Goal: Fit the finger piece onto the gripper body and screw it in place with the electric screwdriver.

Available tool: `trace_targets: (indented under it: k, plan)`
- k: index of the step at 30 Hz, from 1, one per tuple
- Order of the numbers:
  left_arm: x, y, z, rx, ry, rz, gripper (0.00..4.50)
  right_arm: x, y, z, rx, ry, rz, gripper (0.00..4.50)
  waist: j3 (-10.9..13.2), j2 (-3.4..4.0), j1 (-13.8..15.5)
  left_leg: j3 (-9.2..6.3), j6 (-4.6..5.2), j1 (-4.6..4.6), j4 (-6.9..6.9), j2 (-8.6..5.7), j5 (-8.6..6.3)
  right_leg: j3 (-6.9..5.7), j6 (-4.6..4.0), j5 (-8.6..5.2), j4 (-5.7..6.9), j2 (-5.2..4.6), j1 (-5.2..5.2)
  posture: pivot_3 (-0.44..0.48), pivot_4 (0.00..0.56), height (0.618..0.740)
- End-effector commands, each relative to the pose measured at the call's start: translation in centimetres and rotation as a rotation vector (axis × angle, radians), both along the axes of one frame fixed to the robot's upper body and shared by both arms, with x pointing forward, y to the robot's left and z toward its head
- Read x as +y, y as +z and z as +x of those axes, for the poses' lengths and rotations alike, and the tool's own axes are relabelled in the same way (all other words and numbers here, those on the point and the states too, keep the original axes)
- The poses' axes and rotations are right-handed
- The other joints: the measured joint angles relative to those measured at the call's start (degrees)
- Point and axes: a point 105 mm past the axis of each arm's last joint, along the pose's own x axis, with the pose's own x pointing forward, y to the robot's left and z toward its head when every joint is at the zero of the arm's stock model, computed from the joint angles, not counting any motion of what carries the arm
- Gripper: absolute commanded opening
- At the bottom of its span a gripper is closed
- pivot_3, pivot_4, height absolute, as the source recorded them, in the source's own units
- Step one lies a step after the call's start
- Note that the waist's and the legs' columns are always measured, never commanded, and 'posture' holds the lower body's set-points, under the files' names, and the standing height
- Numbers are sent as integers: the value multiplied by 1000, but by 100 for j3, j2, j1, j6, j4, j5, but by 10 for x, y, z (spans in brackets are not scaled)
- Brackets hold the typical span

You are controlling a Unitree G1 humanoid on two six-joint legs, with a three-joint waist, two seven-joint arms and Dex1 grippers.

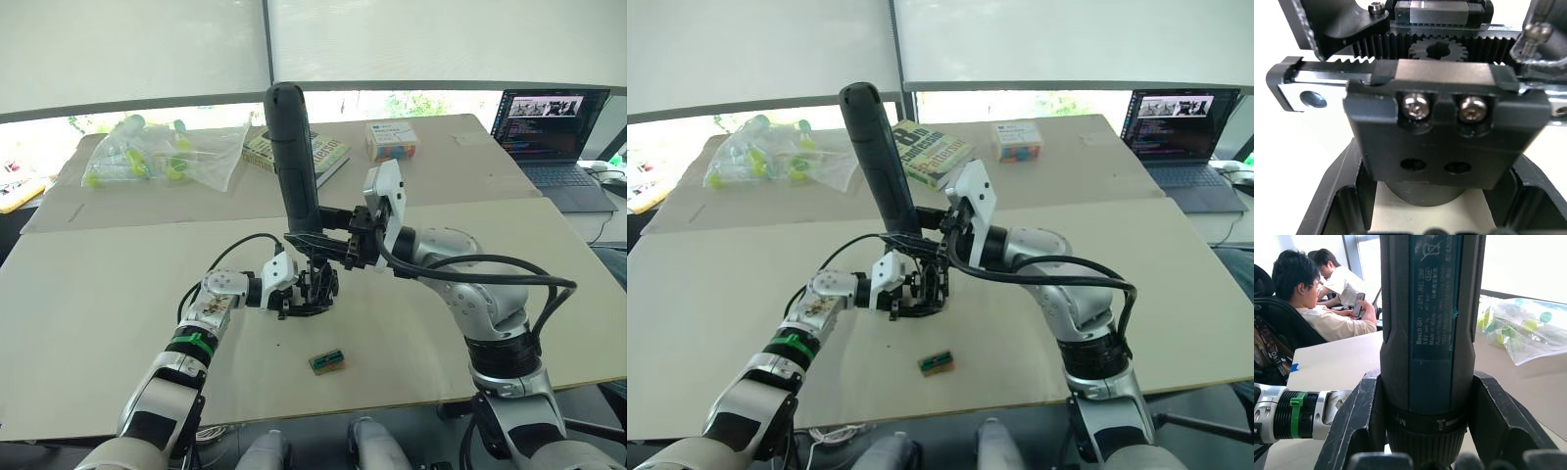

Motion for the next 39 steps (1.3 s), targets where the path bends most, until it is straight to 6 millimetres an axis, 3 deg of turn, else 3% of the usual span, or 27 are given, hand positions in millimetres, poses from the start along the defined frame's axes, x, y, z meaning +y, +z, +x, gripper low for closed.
trace_targets:
  k: [1,39]
  plan:
    - [-1,15,5,-62,-1,-12,2342,4,24,-10,-93,37,43,1911,0,0,0,0,0,0,0,0,0,0,0,0,0,0,0,0,150,740]
    - [2,15,5,-62,4,-9,2342,0,11,-2,-71,12,24,1911,0,0,-1,0,0,1,0,0,0,0,0,0,0,0,0,0,150,740]
